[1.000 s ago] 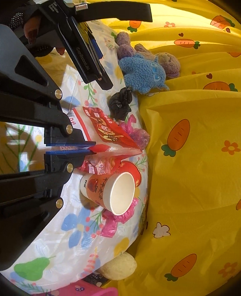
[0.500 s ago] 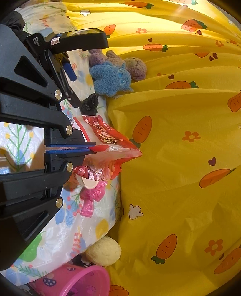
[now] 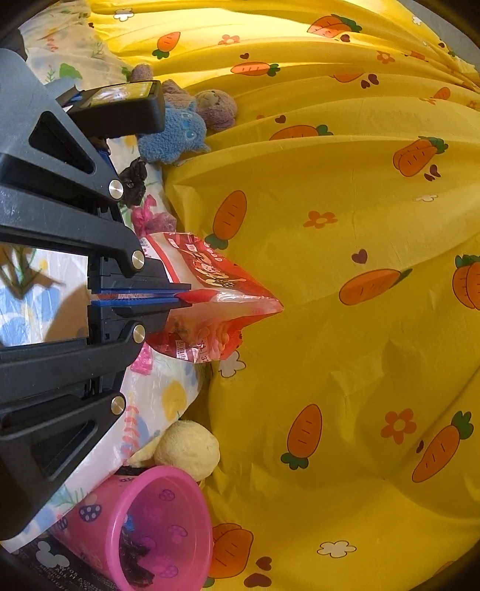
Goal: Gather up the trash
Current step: 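Grasp the white paper cup with the left tool while the right tool holds the snack bag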
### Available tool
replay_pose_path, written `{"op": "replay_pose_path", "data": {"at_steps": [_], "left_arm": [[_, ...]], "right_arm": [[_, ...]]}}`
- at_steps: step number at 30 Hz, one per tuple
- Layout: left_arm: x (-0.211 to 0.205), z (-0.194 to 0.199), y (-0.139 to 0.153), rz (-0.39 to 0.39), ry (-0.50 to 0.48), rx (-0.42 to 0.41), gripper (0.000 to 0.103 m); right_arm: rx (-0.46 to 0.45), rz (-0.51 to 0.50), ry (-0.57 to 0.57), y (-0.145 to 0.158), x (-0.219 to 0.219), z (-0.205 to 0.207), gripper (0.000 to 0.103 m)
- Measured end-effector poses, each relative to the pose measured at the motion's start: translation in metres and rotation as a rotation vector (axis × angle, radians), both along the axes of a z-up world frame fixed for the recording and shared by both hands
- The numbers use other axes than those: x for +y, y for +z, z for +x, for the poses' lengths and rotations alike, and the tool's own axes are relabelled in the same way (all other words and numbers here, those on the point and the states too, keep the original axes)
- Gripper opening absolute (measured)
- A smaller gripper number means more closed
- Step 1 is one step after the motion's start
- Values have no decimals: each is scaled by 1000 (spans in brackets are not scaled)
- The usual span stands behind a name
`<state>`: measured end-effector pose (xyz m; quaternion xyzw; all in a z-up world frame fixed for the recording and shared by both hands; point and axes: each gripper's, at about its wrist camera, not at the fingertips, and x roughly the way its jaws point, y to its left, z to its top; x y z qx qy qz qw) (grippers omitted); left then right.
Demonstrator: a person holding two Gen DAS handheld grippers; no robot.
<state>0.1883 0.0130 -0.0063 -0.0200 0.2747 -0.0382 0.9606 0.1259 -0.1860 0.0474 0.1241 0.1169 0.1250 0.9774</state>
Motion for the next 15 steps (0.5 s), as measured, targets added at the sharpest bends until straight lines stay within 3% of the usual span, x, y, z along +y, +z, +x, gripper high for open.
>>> {"op": "replay_pose_path", "data": {"at_steps": [7,9,15], "left_arm": [[-19,29,-12,54,-16,26,96],[-18,37,-14,37,-21,46,90],[-23,54,-21,8,-42,94,60]], "right_arm": [[5,11,-62,-4,-24,-1,3],[7,11,-74,-6,-29,0,3],[22,18,-105,-11,-42,0,3]]}}
